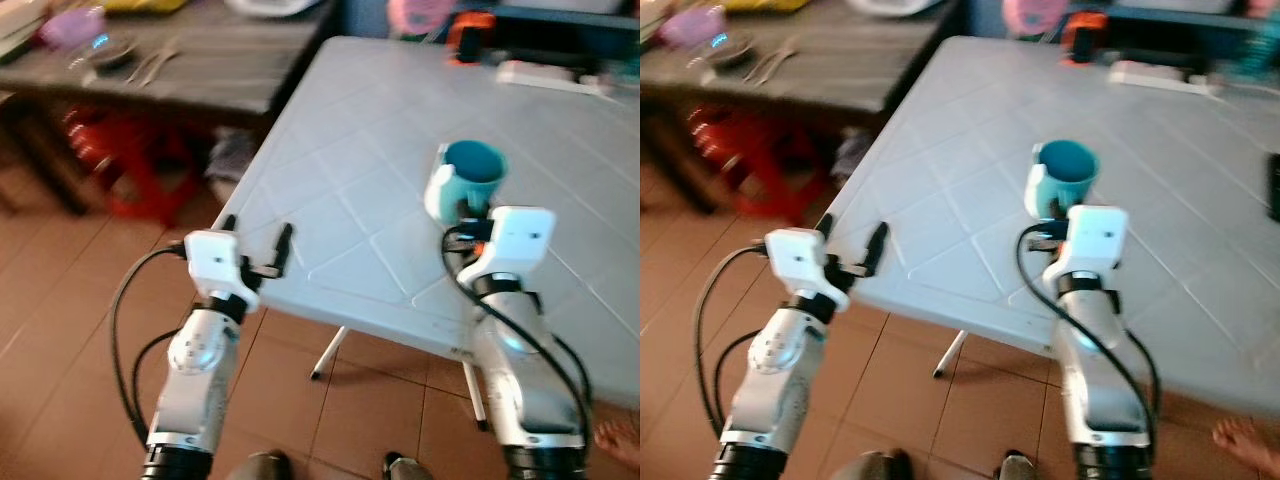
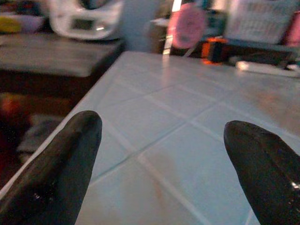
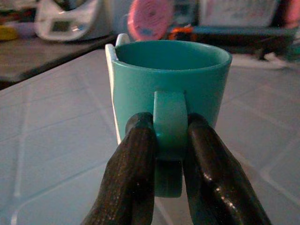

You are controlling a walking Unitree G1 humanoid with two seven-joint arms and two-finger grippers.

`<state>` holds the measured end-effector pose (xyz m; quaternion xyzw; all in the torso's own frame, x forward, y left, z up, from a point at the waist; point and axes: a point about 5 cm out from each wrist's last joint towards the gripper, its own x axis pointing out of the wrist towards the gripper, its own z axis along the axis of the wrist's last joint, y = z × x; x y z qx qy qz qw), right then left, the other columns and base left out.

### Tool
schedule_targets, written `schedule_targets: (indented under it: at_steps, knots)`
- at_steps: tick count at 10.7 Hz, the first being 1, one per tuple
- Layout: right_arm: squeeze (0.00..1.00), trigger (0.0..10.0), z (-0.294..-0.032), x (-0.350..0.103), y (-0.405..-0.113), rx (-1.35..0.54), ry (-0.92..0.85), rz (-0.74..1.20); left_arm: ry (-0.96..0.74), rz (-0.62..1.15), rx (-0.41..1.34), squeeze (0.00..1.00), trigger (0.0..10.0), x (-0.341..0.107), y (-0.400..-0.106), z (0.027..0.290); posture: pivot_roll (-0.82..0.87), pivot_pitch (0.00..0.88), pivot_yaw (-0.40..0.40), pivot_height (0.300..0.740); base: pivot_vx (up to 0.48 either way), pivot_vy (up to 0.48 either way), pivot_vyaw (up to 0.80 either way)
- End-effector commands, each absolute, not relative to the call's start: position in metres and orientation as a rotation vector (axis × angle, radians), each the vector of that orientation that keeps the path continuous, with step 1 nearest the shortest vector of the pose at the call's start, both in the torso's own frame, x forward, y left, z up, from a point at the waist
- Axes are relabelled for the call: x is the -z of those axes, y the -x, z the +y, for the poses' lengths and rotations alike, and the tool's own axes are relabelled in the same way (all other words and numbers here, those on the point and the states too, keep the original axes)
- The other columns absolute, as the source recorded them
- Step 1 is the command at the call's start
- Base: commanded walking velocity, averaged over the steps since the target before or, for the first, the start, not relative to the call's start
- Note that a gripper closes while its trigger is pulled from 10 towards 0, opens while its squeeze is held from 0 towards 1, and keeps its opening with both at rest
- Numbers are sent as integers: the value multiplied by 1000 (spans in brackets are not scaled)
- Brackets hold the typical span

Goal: Setting the table

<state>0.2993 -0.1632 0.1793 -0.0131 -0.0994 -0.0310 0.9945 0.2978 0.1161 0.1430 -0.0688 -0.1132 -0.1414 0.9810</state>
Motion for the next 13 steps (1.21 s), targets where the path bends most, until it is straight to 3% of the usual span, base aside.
schedule_targets:
  at_steps: [1,13]
  knots:
    - [0,10000,-156,-180,-299,40,13,-202,124,-234,268,0,10000,-144,-297,123,-100,146,77,740,0,461,-800]
    - [0,10000,-156,-179,-304,36,68,-211,125,-233,263,0,10000,-143,-296,120,-97,145,78,740,0,462,-43]
